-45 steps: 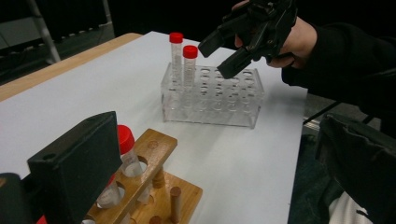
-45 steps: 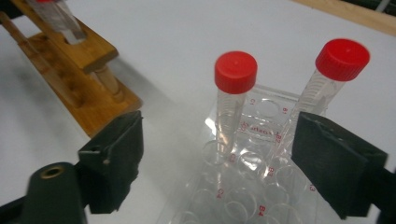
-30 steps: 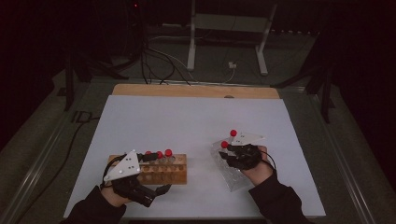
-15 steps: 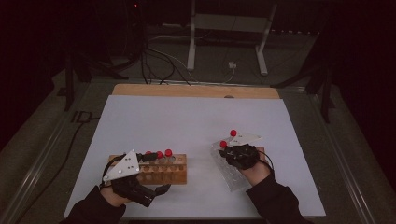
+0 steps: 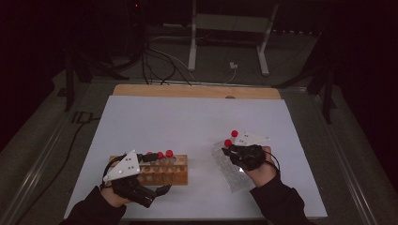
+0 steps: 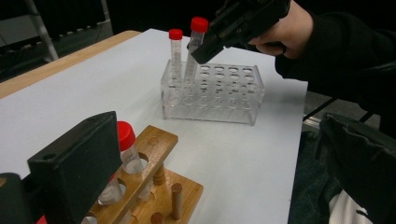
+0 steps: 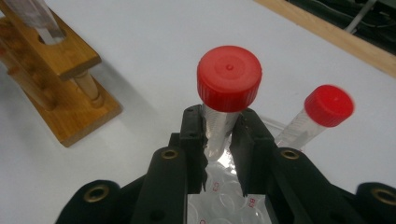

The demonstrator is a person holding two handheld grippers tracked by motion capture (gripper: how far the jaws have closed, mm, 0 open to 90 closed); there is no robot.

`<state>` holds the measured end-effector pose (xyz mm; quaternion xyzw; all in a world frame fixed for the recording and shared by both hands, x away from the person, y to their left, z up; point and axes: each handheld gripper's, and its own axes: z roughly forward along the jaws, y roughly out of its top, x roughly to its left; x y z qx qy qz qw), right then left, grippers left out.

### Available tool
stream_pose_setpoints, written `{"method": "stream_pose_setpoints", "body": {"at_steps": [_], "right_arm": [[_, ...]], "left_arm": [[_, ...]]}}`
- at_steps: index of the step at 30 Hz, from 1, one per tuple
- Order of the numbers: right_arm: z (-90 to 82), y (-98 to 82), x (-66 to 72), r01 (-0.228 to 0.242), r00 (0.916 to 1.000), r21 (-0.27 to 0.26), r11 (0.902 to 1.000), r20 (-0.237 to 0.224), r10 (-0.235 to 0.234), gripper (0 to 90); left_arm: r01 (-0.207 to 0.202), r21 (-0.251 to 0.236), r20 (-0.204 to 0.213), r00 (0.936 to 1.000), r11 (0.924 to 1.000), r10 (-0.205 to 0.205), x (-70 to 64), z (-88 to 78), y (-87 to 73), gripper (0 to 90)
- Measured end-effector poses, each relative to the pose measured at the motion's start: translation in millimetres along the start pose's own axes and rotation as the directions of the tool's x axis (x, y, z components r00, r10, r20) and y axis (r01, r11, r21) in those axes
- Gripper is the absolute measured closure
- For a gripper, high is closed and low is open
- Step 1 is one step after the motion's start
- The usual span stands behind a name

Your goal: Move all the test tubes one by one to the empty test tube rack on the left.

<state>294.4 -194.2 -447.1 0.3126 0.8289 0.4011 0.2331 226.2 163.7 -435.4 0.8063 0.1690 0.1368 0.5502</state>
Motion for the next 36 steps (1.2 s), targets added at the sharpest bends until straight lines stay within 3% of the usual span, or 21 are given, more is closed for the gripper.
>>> {"method": "stream_pose_setpoints", "body": {"at_steps": [10, 16, 25, 36], "right_arm": [[-27.5, 13.2, 9.6, 0.036, 0.9993, -0.068, 0.997, 0.007, -0.036, 75.4], [-32.8, 18.3, 24.8, 0.059, 0.9962, -0.079, 0.9952, -0.059, -0.063, 75.4], [-24.5, 13.7, 47.5, 0.084, 0.9839, -0.036, 0.9958, -0.155, -0.089, 75.4], [-15.6, 4.6, 61.2, 0.103, 0.9734, 0.012, 0.9946, -0.207, -0.099, 75.4]], "left_arm": [[-0.006, -0.006, 0.001, 1.0, 1.0, 0.006, -1.5, -1.0, 2.5, 1.4], [-0.011, -0.011, 0.009, 0.9999, 0.9999, 0.011, -3.7, -0.8, 4.8, 1.4], [-0.022, -0.013, 0.039, 0.999, 0.9997, 0.023, -9.6, 3.1, 9.4, 1.4], [-0.035, -0.016, 0.076, 0.9964, 0.9992, 0.037, -16.9, 12.9, 16.4, 1.4]]}}
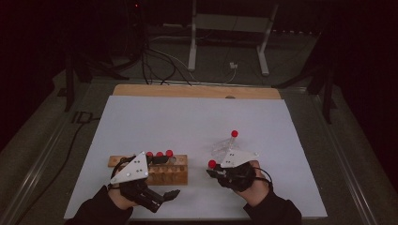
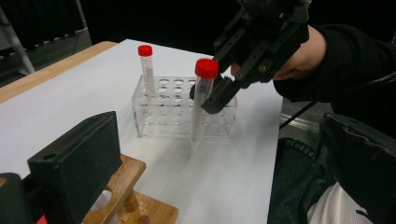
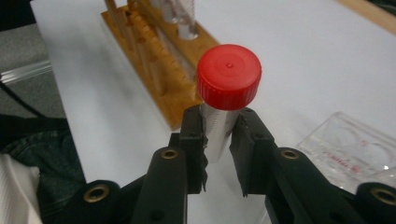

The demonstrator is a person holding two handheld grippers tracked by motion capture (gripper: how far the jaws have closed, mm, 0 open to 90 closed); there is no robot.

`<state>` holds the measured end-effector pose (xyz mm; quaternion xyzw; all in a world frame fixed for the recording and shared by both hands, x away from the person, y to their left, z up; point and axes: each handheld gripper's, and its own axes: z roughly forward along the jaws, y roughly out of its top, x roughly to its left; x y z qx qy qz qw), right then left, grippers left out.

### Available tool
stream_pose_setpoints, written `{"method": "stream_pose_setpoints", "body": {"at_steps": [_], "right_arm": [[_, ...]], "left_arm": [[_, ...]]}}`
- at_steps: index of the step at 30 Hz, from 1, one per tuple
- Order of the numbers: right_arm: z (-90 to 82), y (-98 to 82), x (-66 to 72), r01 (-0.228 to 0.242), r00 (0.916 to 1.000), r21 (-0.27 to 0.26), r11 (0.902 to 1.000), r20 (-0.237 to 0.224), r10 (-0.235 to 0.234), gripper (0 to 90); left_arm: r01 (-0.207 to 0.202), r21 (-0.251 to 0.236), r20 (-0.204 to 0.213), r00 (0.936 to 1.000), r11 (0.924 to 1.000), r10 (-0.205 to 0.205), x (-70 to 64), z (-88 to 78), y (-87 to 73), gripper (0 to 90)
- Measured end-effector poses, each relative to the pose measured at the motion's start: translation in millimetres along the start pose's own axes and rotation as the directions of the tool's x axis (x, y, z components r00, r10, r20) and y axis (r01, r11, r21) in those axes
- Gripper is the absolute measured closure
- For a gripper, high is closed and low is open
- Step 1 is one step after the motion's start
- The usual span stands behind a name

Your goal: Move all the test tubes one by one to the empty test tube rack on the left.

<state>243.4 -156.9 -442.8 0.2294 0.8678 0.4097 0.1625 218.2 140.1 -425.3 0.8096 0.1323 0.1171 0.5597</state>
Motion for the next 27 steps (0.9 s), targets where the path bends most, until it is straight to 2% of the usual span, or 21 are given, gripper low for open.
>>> {"method": "stream_pose_setpoints", "body": {"at_steps": [11, 15, 20, 21, 27], "right_arm": [[6.8, -3.8, 13.1, 0.02, 0.9991, 0.033, 0.9992, -0.037, -0.019, 75.4], [8.8, -4.5, 16.6, 0.03, 0.9983, 0.04, 0.9988, -0.051, -0.028, 75.4], [8.0, -3.9, 18.7, 0.033, 0.9979, 0.039, 0.9987, -0.058, -0.03, 75.4], [7.8, -3.8, 19.1, 0.032, 0.9979, 0.039, 0.9987, -0.058, -0.03, 75.4], [8.0, -3.6, 20.5, 0.035, 0.997, 0.036, 0.9988, -0.07, -0.032, 75.4]], "left_arm": [[-0.021, 0.007, 0.045, 0.9988, 0.9998, 0.021, -7.3, 16.1, 6.4, 1.5], [-0.035, 0.028, 0.074, 0.9967, 0.999, 0.033, -10.3, 24.4, 7.5, 1.5], [-0.039, 0.025, 0.083, 0.9959, 0.9989, 0.037, -11.7, 34.1, 8.6, 2.2], [-0.036, 0.019, 0.085, 0.9958, 0.9992, 0.034, -11.6, 35.8, 9.1, 4.8], [-0.053, 0.02, 0.098, 0.9939, 0.9984, 0.051, -13.2, 46.9, 12.0, 7.8]]}}
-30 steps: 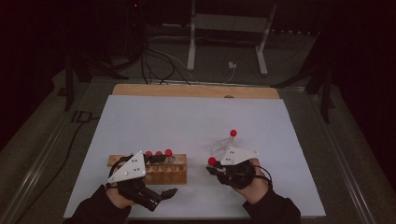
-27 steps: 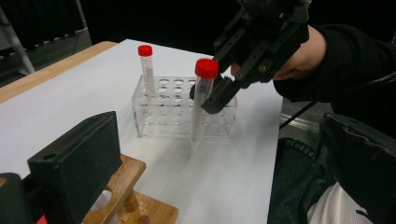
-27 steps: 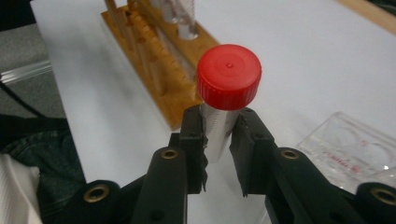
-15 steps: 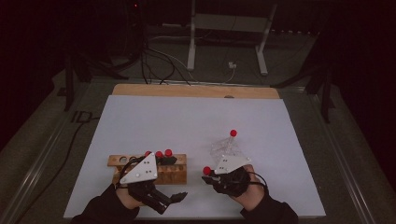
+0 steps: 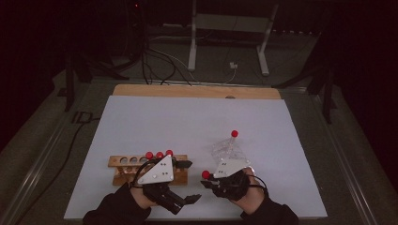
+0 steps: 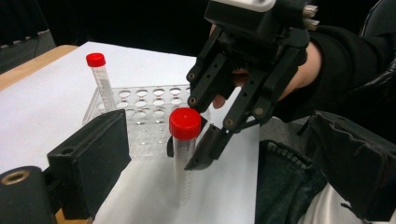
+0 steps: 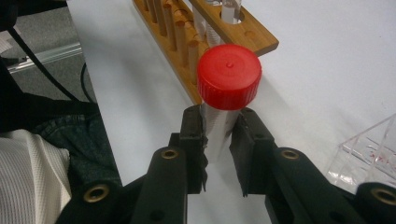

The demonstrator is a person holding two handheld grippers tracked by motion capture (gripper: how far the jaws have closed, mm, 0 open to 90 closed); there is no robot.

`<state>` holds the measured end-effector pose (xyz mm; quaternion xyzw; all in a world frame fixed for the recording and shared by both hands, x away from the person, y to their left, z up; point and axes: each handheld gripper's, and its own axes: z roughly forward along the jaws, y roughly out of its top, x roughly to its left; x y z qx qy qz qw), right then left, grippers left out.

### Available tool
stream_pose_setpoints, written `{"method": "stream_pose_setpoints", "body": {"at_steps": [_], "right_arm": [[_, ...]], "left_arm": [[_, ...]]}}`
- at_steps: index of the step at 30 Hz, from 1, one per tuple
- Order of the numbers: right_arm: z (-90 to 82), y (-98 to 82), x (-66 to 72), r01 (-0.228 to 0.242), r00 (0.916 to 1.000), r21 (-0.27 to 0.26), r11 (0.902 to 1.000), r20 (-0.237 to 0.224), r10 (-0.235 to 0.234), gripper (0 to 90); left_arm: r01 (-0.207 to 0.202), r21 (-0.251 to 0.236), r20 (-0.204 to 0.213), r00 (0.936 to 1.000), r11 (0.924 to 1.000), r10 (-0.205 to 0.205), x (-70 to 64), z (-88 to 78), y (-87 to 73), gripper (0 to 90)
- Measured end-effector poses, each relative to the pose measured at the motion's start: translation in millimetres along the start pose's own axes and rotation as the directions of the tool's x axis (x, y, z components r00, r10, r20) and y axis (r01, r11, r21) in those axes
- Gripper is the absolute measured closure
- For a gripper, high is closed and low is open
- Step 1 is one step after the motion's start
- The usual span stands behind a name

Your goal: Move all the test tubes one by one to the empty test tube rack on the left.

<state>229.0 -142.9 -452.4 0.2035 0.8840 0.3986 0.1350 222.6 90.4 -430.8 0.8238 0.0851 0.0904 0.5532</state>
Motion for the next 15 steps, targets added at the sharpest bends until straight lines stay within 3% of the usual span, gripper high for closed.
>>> {"method": "stream_pose_setpoints", "body": {"at_steps": [15], "right_arm": [[-3.1, 0.8, 1.8, 0.003, 1.0, -0.005, 1.0, -0.003, -0.003, 75.4]], "left_arm": [[-0.019, 0.004, -0.053, 0.9984, 0.9998, 0.019, 6.9, 21.9, 4.0, 45.9]]}}
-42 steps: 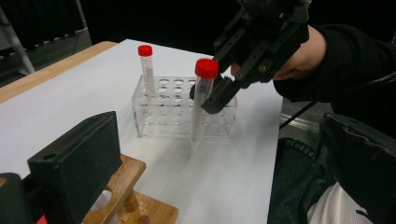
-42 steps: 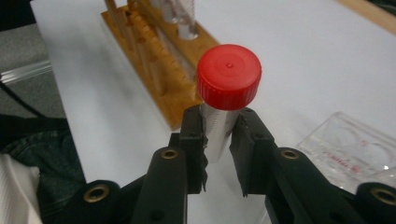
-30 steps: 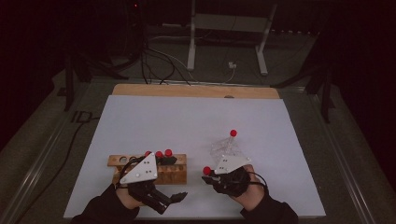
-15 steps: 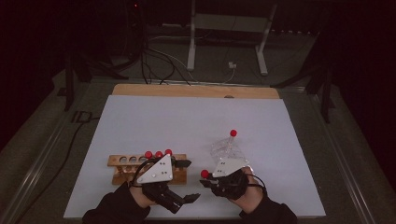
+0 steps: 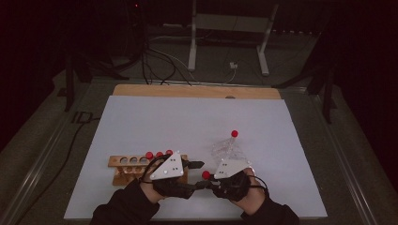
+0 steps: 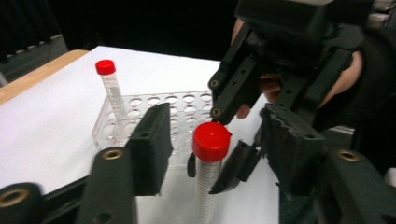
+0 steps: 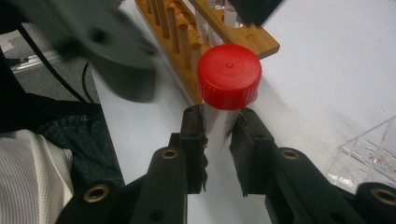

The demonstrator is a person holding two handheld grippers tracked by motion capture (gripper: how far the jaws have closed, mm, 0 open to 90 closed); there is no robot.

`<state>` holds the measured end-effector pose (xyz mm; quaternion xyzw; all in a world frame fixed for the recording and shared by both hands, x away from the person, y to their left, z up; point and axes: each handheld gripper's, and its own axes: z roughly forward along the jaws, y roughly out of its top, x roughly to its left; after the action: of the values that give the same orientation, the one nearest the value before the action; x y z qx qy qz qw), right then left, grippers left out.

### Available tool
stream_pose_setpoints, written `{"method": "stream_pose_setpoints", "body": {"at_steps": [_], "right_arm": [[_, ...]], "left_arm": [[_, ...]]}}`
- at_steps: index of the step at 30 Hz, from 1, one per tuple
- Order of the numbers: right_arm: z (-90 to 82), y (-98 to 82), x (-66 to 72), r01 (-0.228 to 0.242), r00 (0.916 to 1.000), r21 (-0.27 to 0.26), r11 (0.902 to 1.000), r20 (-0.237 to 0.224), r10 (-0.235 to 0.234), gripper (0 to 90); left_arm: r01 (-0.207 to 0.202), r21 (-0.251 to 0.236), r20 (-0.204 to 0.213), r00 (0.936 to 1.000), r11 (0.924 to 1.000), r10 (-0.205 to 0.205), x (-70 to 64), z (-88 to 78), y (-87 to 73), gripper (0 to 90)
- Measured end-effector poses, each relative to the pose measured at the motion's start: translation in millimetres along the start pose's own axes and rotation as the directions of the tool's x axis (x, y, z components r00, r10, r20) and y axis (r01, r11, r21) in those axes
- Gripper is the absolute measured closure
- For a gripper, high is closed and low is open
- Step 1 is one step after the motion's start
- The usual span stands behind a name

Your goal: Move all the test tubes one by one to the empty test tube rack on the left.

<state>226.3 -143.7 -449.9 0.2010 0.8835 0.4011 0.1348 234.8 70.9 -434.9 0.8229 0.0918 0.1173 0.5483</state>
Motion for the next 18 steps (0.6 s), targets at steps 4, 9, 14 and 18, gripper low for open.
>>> {"method": "stream_pose_setpoints", "body": {"at_steps": [4, 9, 14, 18], "right_arm": [[-0.5, 0.1, -0.4, 0.001, 1.0, -0.002, 1.0, 0.002, -0.001, 75.4], [-1.4, 0.2, -0.5, 0.006, 1.0, -0.006, 1.0, 0.004, -0.006, 75.4], [-1.1, 0.4, -0.3, 0.008, 1.0, -0.003, 1.0, 0.003, -0.008, 75.4], [-2.2, 0.4, -0.5, 0.001, 1.0, -0.01, 1.0, 0.003, -0.001, 75.3]], "left_arm": [[-0.014, 0.017, 0.002, 0.9999, 0.9998, 0.014, -0.2, 5.3, -0.1, 54.8], [-0.027, 0.046, -0.004, 0.9996, 0.9986, 0.027, -0.3, 9.0, -1.8, 63.4], [-0.042, 0.048, -0.004, 0.9991, 0.998, 0.042, 0.0, 10.6, -2.9, 71.1], [-0.053, 0.047, -0.005, 0.9986, 0.9975, 0.053, -0.6, 10.0, -1.1, 72.0]]}}
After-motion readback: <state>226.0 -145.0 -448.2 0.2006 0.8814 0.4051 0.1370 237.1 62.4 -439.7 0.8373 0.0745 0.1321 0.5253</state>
